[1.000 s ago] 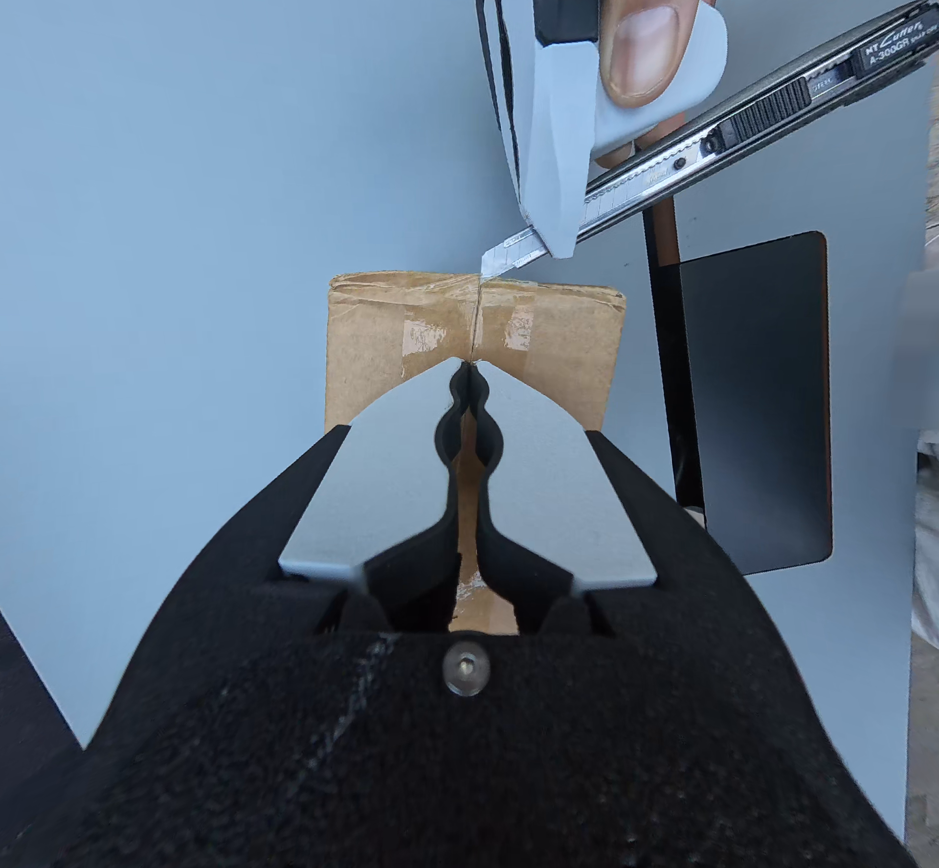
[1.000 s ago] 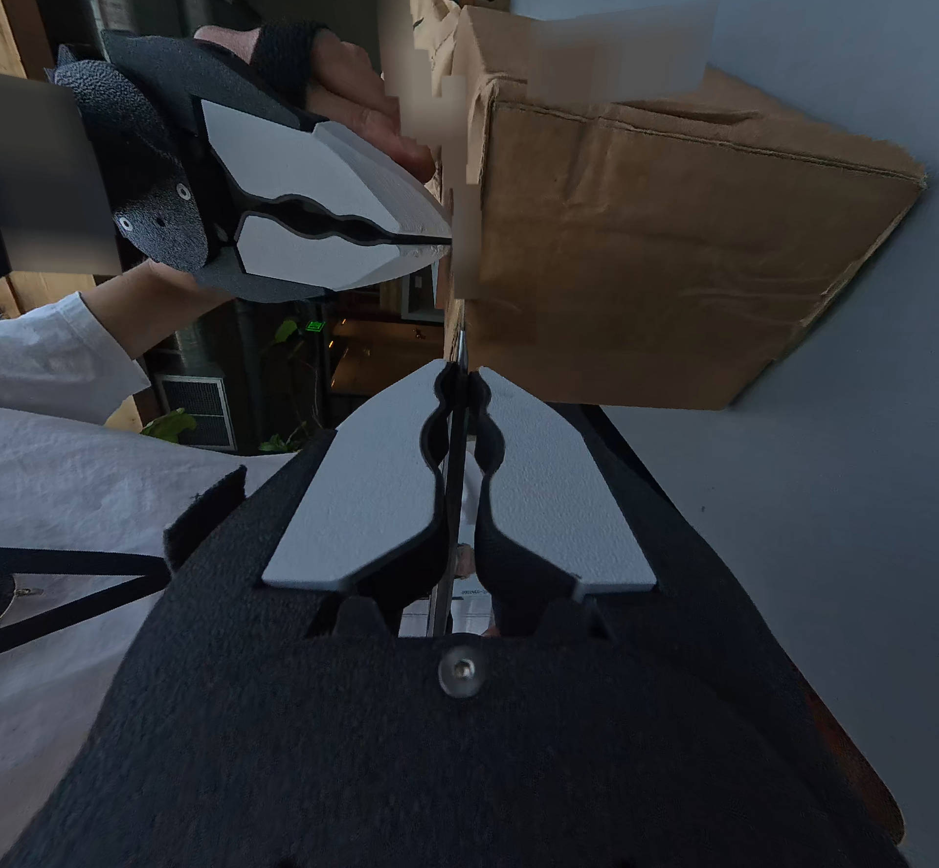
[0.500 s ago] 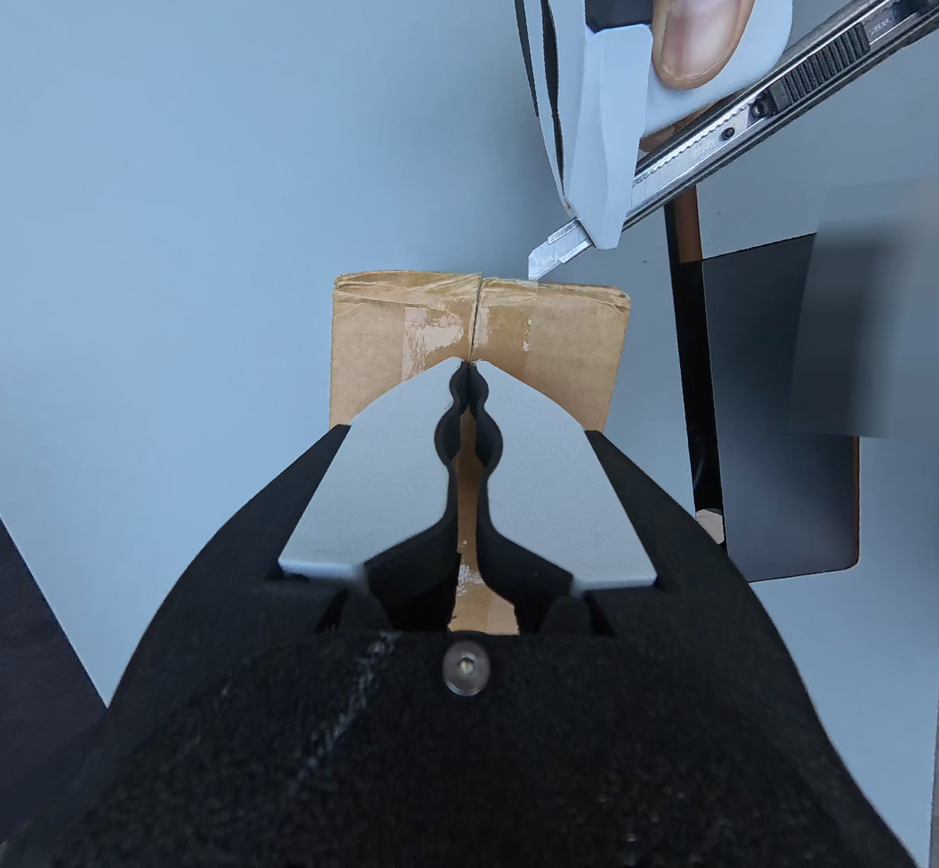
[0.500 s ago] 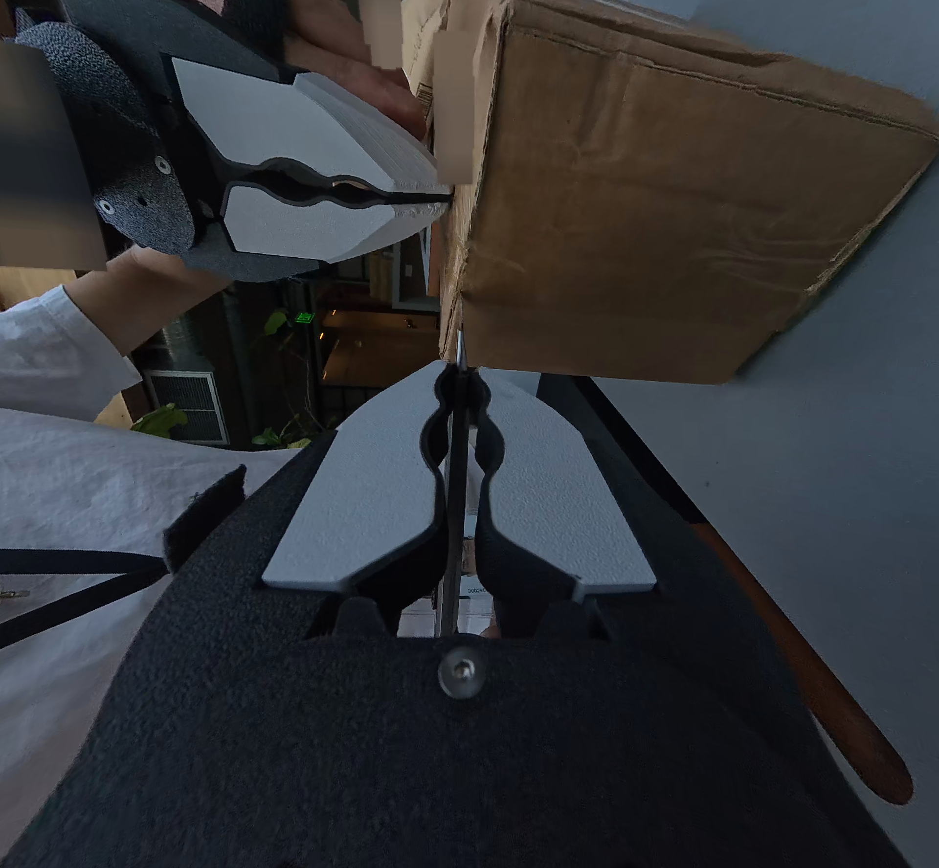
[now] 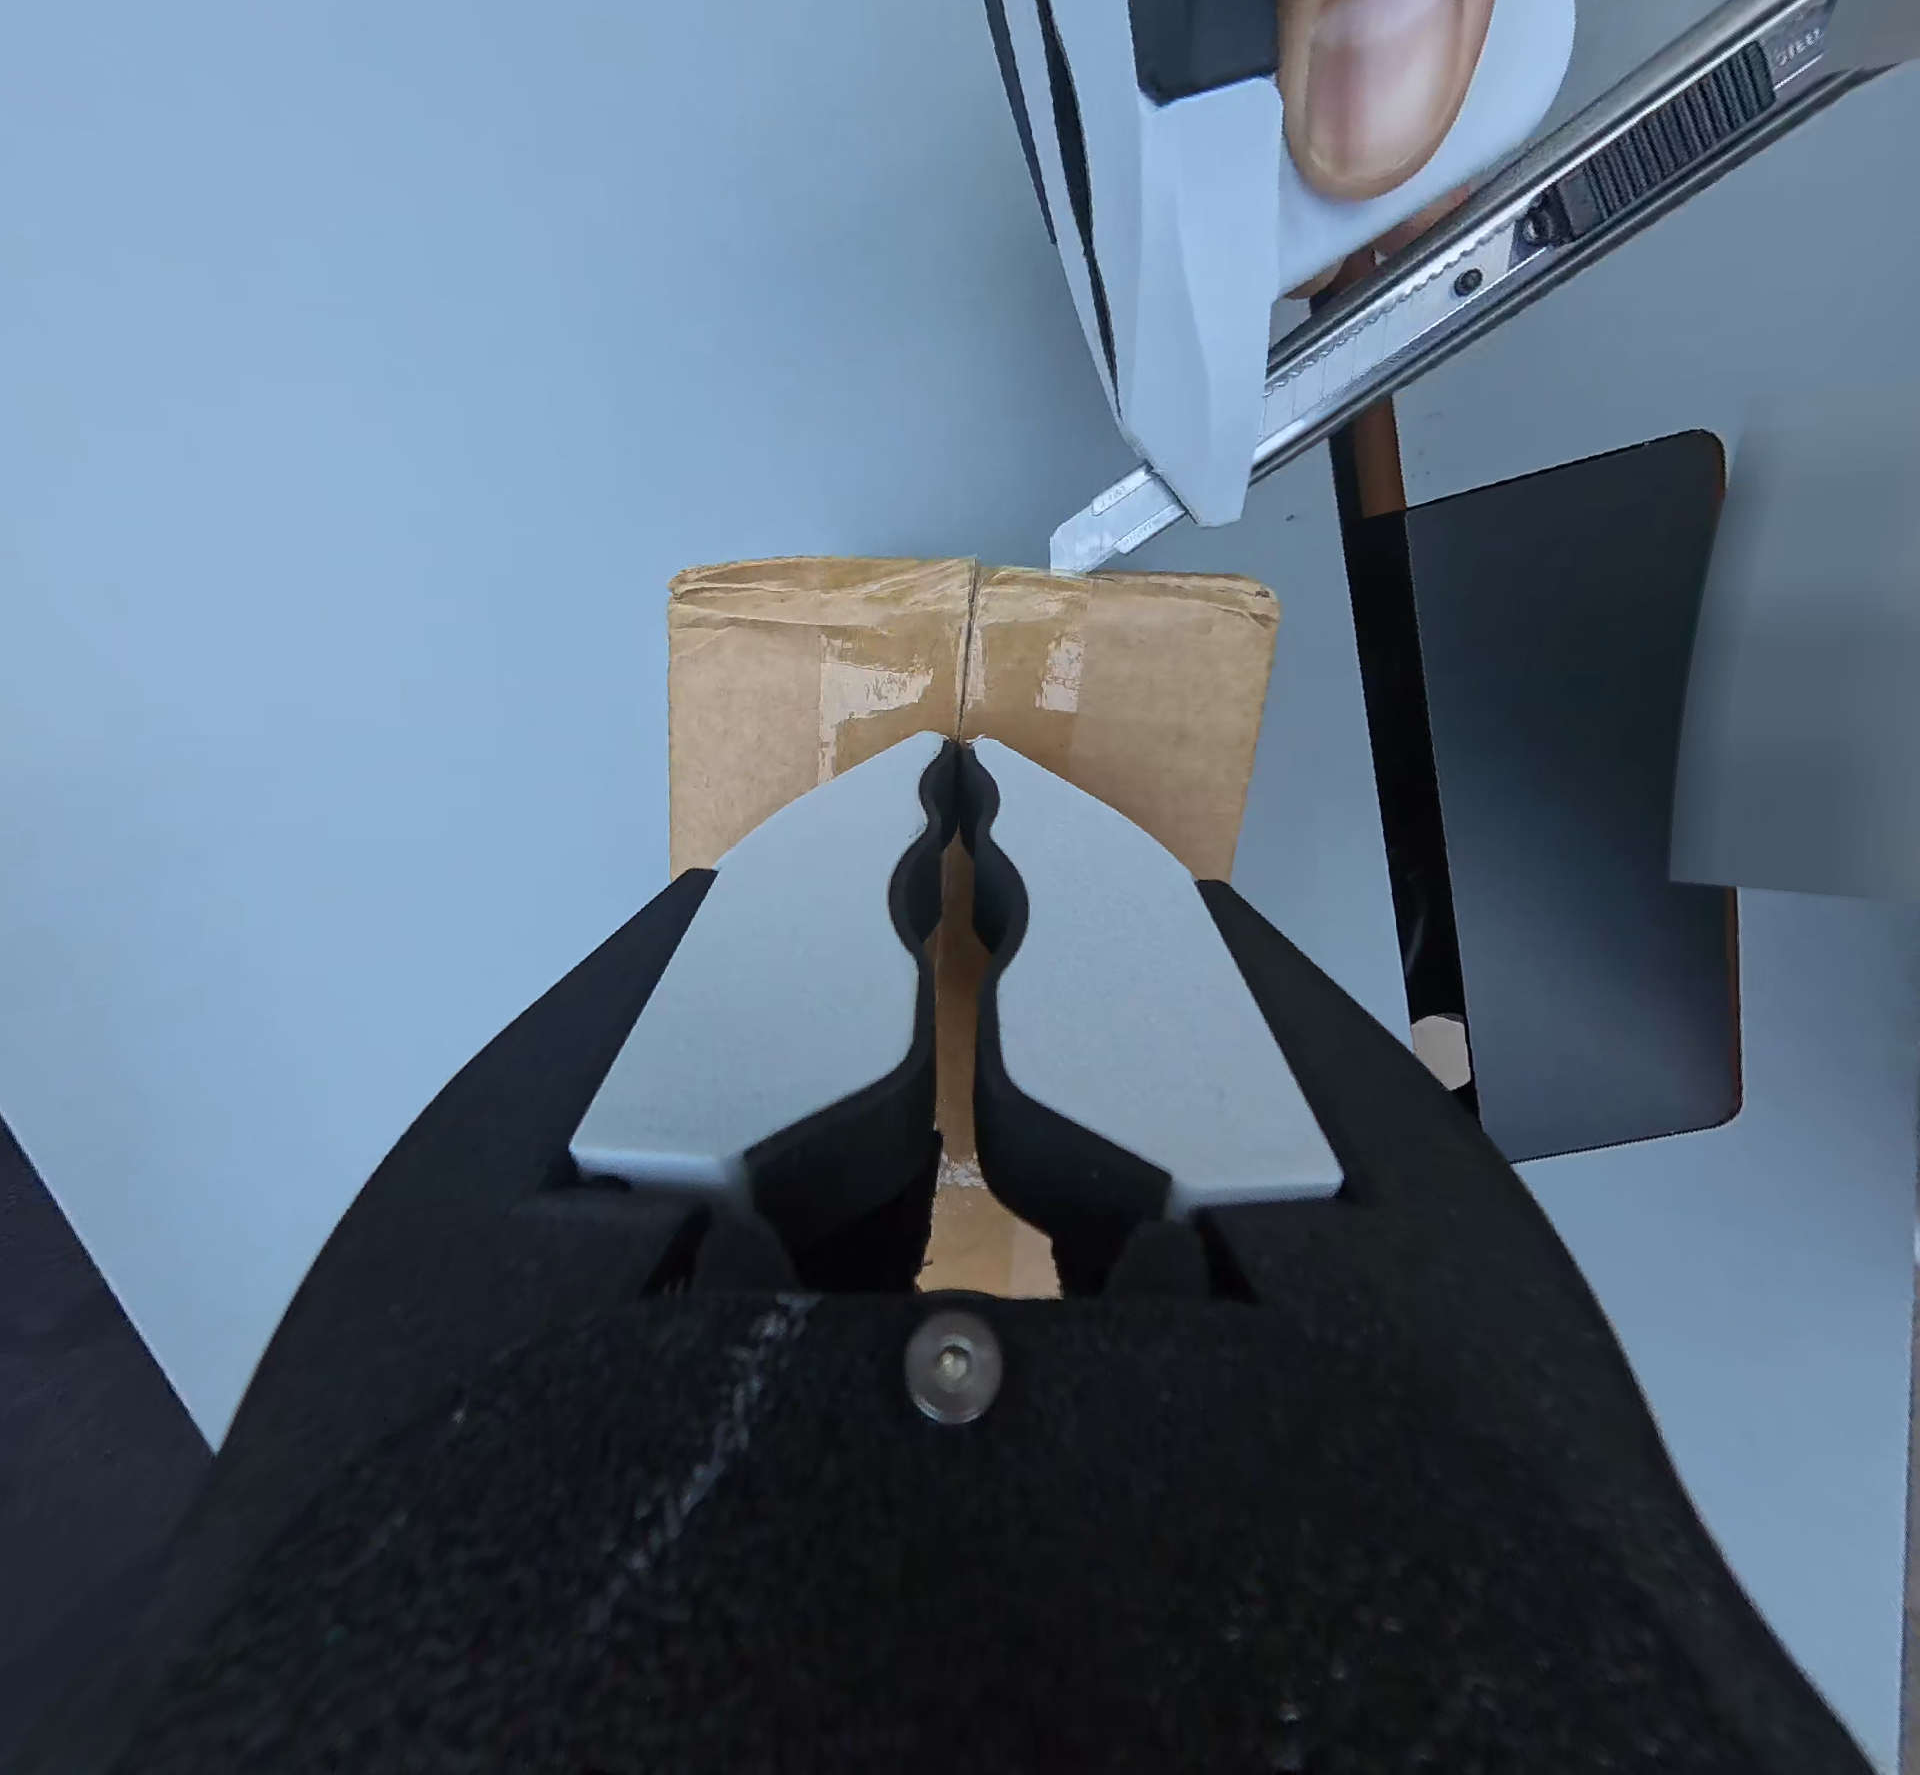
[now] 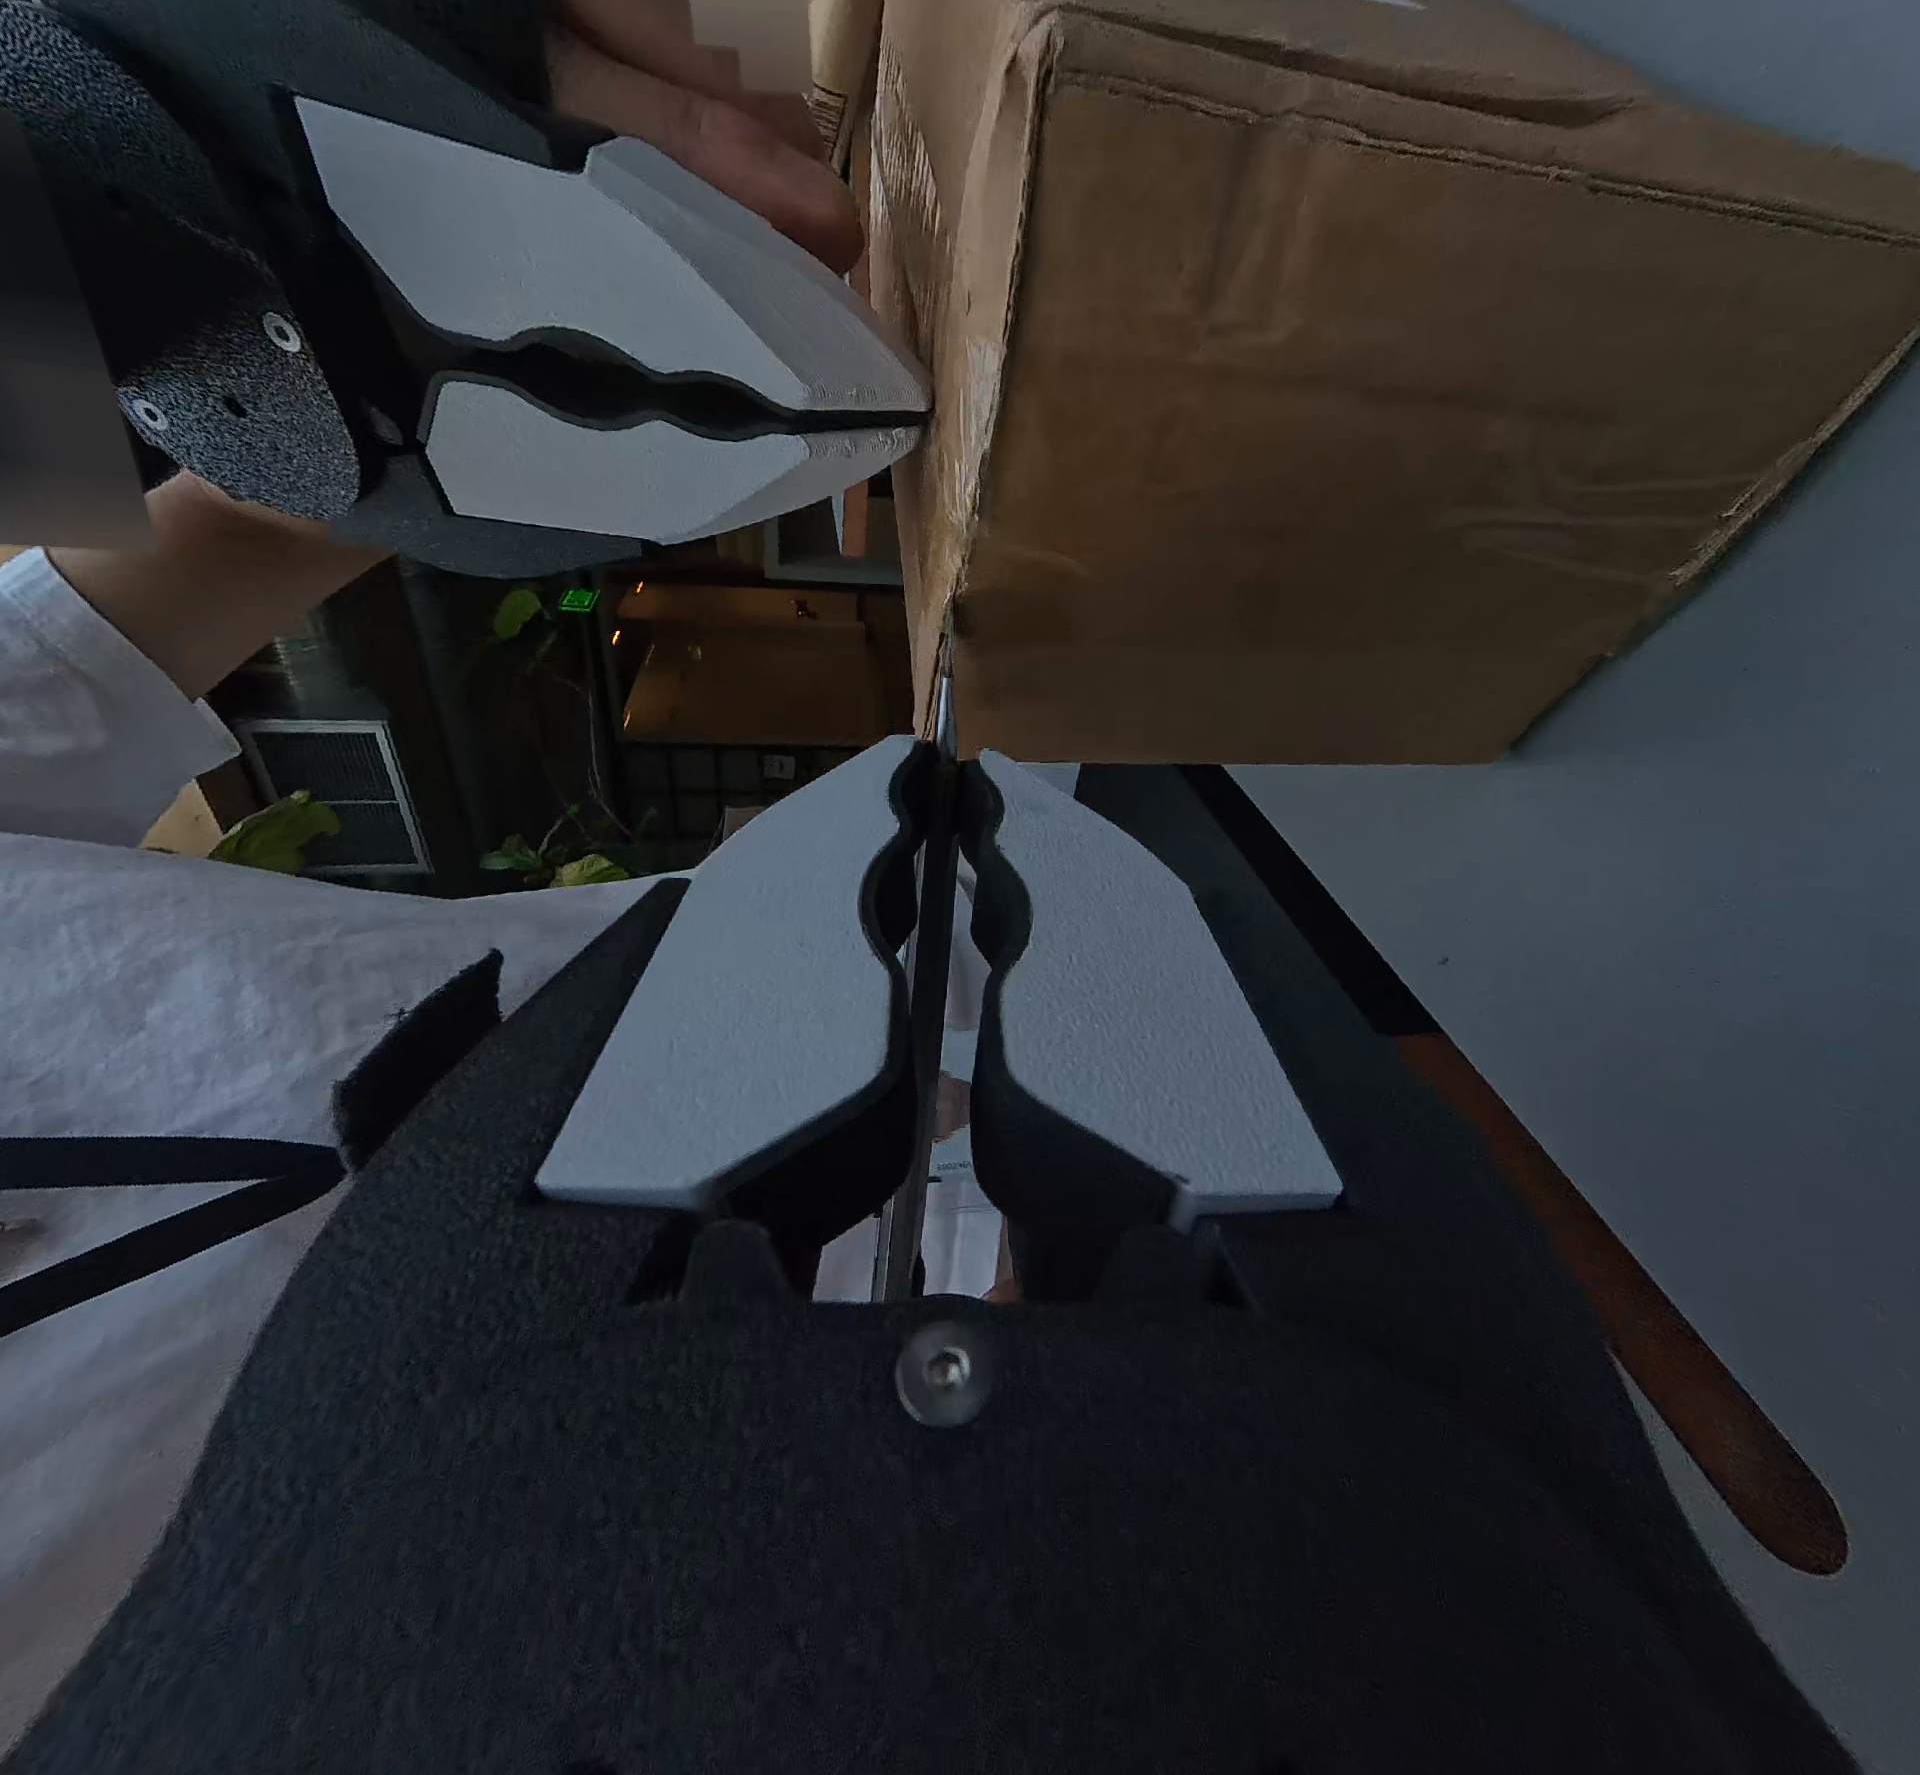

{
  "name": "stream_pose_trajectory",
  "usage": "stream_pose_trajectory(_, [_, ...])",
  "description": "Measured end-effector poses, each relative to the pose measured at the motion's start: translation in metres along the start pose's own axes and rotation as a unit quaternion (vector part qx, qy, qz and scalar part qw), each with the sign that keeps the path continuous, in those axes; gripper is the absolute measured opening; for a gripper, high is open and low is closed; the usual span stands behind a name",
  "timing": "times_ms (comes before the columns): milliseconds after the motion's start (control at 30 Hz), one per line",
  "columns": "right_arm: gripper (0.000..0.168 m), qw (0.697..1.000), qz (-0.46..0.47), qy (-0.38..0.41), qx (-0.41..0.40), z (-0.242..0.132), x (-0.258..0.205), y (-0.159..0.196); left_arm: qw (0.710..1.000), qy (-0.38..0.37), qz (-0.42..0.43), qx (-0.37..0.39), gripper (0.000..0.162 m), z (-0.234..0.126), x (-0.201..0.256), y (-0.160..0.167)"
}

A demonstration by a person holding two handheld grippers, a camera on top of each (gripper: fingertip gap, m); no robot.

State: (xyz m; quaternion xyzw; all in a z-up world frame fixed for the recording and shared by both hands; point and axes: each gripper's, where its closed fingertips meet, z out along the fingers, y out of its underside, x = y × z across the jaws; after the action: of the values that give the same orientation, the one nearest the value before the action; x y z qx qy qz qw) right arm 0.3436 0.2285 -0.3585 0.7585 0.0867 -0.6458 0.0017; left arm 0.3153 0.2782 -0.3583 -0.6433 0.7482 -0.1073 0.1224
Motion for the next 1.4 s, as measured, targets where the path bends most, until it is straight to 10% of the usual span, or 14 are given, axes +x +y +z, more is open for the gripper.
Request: stream_pose_trajectory(1400, [0.005, 1.000, -0.001, 0.009, -0.007, -0.002, 0.001, -0.011, 1.000, -0.006, 0.004, -0.010, 0.000, -0.010, 0.018, 0.027])
